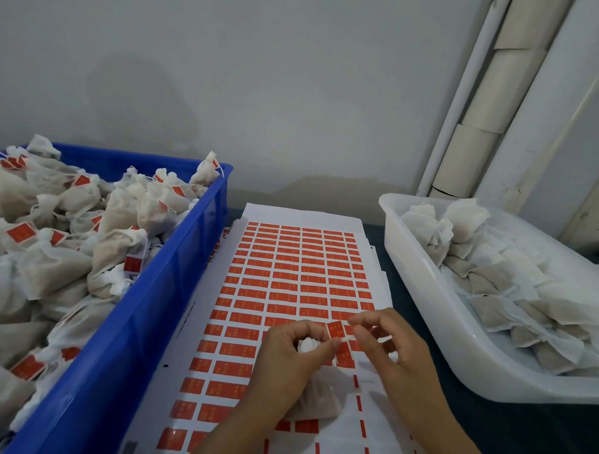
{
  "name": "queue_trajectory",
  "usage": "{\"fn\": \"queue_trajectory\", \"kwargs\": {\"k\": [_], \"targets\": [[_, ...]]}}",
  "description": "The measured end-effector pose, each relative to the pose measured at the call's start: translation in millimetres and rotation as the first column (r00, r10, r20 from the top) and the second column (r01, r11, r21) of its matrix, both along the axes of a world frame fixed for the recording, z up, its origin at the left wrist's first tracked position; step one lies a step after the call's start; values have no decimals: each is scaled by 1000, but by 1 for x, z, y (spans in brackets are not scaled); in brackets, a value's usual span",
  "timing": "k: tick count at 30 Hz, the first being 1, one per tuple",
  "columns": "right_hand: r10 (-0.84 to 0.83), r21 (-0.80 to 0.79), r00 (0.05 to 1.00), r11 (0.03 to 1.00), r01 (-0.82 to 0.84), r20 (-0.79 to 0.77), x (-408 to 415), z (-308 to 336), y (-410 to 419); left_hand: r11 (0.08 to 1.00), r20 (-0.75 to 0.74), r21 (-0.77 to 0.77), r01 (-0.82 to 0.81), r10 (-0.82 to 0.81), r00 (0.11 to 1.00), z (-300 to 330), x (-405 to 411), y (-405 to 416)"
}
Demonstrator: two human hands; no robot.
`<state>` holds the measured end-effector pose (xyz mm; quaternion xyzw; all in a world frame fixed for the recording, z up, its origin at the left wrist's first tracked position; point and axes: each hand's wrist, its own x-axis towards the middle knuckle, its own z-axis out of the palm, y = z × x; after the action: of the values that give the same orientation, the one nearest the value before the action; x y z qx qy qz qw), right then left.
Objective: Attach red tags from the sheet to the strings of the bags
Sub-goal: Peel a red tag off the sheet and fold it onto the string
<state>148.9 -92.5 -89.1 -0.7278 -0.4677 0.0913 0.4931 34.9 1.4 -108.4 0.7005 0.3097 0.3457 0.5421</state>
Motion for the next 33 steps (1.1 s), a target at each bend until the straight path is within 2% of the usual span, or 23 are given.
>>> {"fn": "queue_trajectory", "kwargs": {"k": [6, 10, 14, 17, 20, 23, 26, 29, 33], "targets": [[37, -41, 999, 999, -36, 17, -2, -1, 1, 999, 16, 33, 22, -22, 1000, 1, -2, 0], [15, 15, 999, 1000, -15, 36, 0, 1, 0, 999, 20, 32, 44, -44, 999, 1, -2, -2], [0, 85, 993, 996, -10, 116, -1, 3, -1, 991, 69, -136, -21, 30, 997, 5, -1, -3], [-10, 160, 967, 987, -32, 253, 1, 1, -2, 967, 72, -255, 18, 1, 997, 8, -1, 0], [-40, 199, 951, 980, -23, 308, 4, -1, -3, 956, 27, -286, 56, -51, 998, 10, -2, -1], [-15, 255, 918, 962, -94, 396, 2, 2, -5, 951, -22, -304, 49, -59, 998, 10, -2, 0], [-9, 285, 925, 952, -108, 380, 2, 3, -7, 934, -50, -355, 46, -69, 996, 12, -3, 2], [-23, 284, 941, 956, -78, 337, 3, 2, -6, 918, -6, -373, 138, -152, 988, 12, -3, 2], [5, 227, 980, 973, -51, 199, 1, 3, -4, 922, 57, -356, 150, -139, 989, 12, -3, 3]]}}
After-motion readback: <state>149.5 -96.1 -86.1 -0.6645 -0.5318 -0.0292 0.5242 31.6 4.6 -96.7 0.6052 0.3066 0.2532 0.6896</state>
